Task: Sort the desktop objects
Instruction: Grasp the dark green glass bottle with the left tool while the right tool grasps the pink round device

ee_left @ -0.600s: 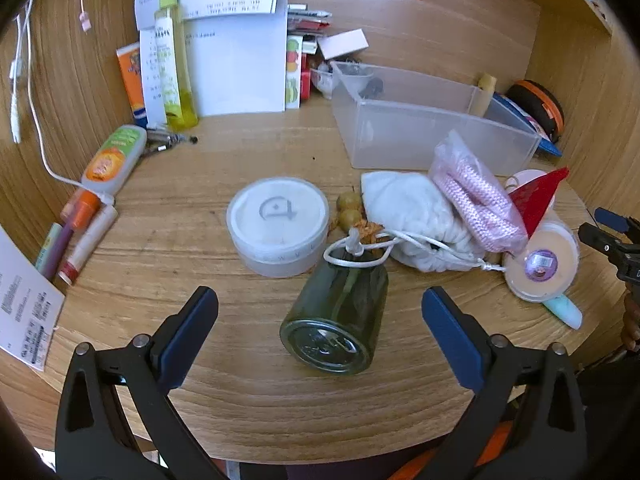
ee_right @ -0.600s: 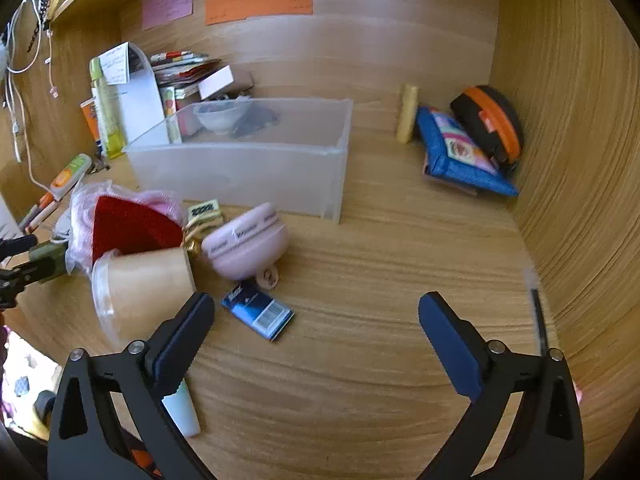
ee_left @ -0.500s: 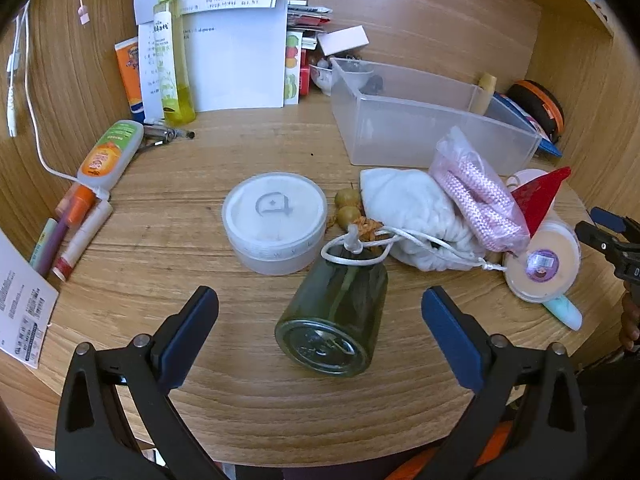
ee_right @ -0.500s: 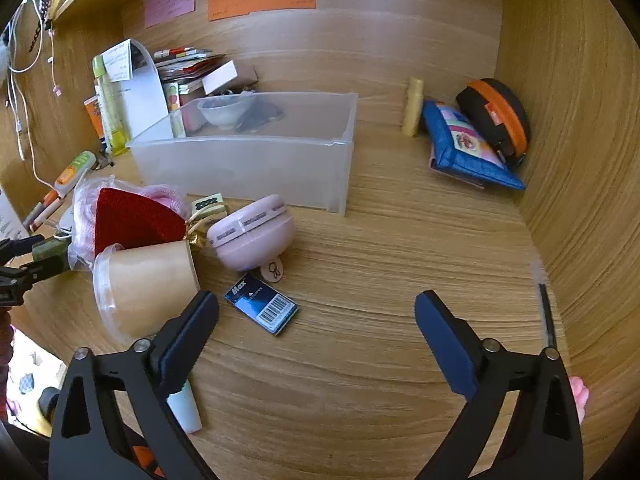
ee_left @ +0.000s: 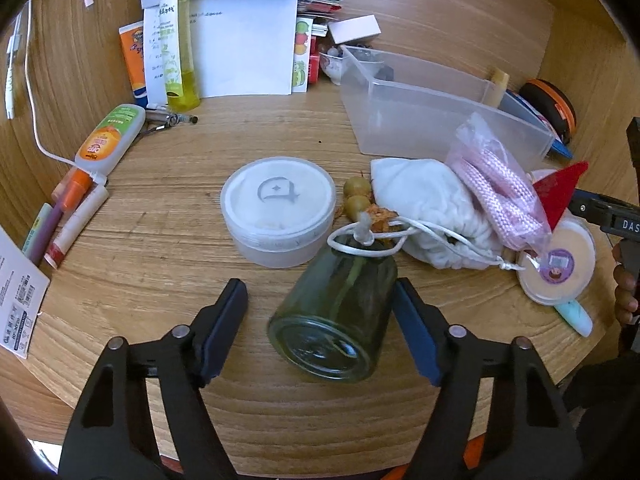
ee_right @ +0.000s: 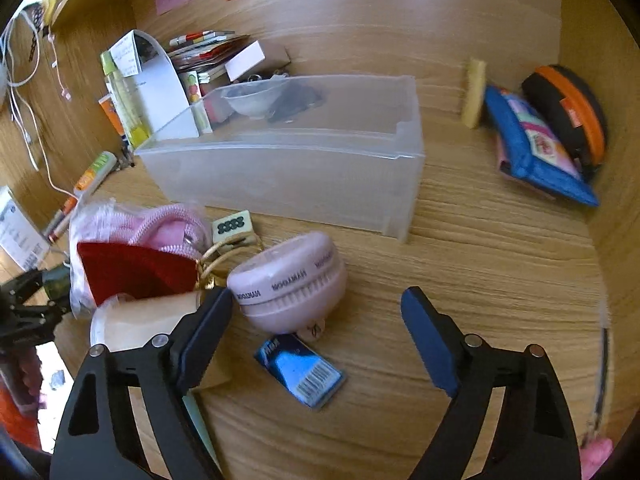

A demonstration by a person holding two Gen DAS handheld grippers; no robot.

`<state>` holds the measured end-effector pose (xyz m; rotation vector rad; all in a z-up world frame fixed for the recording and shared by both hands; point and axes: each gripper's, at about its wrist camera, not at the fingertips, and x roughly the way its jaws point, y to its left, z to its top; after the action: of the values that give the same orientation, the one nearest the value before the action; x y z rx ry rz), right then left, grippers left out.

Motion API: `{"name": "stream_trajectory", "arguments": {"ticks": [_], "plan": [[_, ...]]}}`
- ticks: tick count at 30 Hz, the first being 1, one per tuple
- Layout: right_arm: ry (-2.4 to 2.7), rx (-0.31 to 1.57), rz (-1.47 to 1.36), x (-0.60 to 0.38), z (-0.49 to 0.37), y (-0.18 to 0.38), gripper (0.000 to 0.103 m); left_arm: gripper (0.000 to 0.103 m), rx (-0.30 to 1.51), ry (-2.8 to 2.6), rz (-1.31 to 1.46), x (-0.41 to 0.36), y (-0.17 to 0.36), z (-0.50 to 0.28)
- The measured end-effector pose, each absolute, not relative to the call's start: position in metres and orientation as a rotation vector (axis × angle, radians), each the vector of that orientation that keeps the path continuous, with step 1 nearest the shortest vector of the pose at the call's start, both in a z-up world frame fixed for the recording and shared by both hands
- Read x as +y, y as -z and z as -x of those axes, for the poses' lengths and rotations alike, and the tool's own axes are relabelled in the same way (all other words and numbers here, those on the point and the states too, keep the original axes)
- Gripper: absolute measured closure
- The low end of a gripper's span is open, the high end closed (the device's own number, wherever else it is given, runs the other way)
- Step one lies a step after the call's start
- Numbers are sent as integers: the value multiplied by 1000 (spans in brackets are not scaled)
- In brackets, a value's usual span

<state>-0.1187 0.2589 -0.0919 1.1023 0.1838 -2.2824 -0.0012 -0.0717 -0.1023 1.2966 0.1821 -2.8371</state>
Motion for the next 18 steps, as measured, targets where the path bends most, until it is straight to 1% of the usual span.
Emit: {"name": "stream_trajectory", "arguments": {"ticks": [3, 8, 10, 13, 18], "plan": [[2251, 169, -1115, 254, 124, 93, 20, 38, 180, 2833, -1285, -72, 102, 4], [2212, 158, -1138, 248, 129, 96, 28, 40, 208, 2833, -1272, -75, 102, 5], [2204, 163, -1144, 246, 131, 98, 34, 45, 227, 2836, -1270, -76, 101, 7], [2181, 136, -1146, 245, 133, 99, 41, 46, 243, 2834, -1261, -76, 101, 8], [2185, 135, -1140, 246, 132, 100, 41, 46, 260, 2816, -1235, -77, 101, 3]]}}
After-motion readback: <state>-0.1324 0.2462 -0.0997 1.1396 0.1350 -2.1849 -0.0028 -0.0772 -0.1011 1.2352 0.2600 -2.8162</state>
